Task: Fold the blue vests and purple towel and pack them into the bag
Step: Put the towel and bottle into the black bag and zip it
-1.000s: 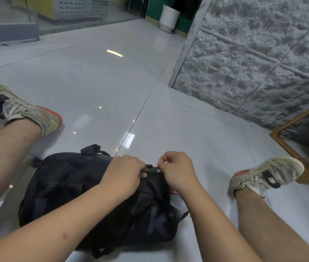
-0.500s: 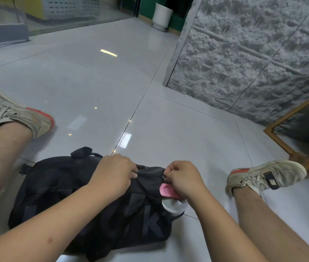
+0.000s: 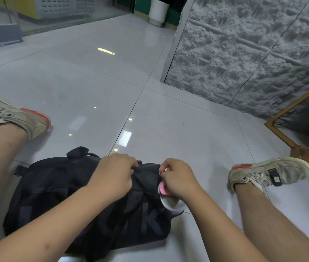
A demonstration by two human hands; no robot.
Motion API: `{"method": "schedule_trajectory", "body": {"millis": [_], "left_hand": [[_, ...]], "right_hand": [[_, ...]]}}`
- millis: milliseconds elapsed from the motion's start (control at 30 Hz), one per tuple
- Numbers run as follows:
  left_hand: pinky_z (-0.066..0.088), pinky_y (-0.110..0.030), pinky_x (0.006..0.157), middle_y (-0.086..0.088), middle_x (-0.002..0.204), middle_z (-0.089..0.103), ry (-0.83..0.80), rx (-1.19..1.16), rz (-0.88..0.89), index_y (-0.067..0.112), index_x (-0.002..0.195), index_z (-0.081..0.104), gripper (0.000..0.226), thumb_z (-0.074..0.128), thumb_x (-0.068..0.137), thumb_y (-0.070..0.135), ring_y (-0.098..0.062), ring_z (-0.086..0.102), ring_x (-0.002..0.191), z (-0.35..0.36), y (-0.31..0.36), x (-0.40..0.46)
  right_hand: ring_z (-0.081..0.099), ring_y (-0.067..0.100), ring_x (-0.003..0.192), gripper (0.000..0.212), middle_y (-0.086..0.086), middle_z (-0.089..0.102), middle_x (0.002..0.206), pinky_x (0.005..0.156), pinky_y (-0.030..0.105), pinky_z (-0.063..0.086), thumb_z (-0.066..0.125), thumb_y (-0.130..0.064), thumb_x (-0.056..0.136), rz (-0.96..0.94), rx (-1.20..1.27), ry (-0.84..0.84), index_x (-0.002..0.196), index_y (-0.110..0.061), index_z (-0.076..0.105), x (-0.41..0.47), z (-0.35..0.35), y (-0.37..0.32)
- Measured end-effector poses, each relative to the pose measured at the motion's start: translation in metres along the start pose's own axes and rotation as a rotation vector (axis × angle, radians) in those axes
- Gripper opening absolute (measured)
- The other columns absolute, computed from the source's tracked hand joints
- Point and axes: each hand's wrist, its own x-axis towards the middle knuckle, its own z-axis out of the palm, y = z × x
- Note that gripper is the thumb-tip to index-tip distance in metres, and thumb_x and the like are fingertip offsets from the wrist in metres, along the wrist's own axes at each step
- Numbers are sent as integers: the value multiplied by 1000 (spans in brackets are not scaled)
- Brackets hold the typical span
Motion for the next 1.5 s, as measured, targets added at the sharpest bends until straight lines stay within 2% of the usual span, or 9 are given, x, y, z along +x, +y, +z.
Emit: {"method": "schedule_trajectory", "body": {"millis": [100,233,400,567,800,967,1200,1367,1500], "left_hand": [[43,-39,99,14,122,57,-43,-90,178,48,137,52,43,38,96,44,-16,53,113,8,20,-7],[40,-40,99,13,120,55,-97,-9,205,48,128,58,54,21,93,67,-16,49,114,18,30,-8],[32,-36,71,7,83,42,-2,26,212,32,103,63,11,53,101,28,-22,43,81,33,22,1],[30,-30,60,9,69,40,103,-52,221,22,82,64,16,69,84,6,-19,42,67,38,11,3],[49,-39,70,4,80,56,31,-57,123,20,89,67,17,61,86,5,-21,52,82,38,0,4],[46,-31,77,4,89,60,-2,-102,80,24,98,74,26,56,90,6,-18,55,91,27,-2,4],[54,-26,85,14,82,73,-67,-343,-125,40,73,60,43,53,88,0,0,68,89,20,-9,8],[48,-35,95,5,98,66,-67,-278,24,30,104,73,24,58,99,13,-14,56,103,20,-14,5],[39,-33,108,11,122,64,-8,-175,102,32,135,63,32,53,105,35,-14,49,119,15,-40,-10]], "right_hand": [[56,15,66,23,-8,59,65,62,30,43,50,-5,86,-7,13,-20,87,-25,63,4,0,2],[54,16,65,19,-7,57,65,60,29,42,58,-7,87,-19,-11,-76,99,-21,62,2,-7,6],[55,14,73,24,-10,58,76,65,29,44,50,-7,89,-47,-112,-69,90,-29,60,3,-1,6],[62,19,90,22,-9,61,89,70,31,47,48,-10,90,-65,-241,-93,95,-28,58,5,6,-7],[63,25,87,27,3,69,98,70,33,48,45,-6,85,-1,-412,-96,102,-12,65,7,14,-26],[58,25,77,11,-2,58,80,66,29,42,50,-8,83,6,-534,-97,79,-18,51,8,25,-36],[57,25,83,10,-4,53,81,75,30,43,53,-13,89,6,-552,-54,82,-20,50,9,28,-38],[63,26,90,23,0,66,95,78,34,48,49,-7,83,-1,-499,-22,99,-17,62,9,25,-31],[65,26,85,27,0,69,89,68,31,48,45,-4,80,51,-426,3,91,-16,67,10,18,-18]]}}
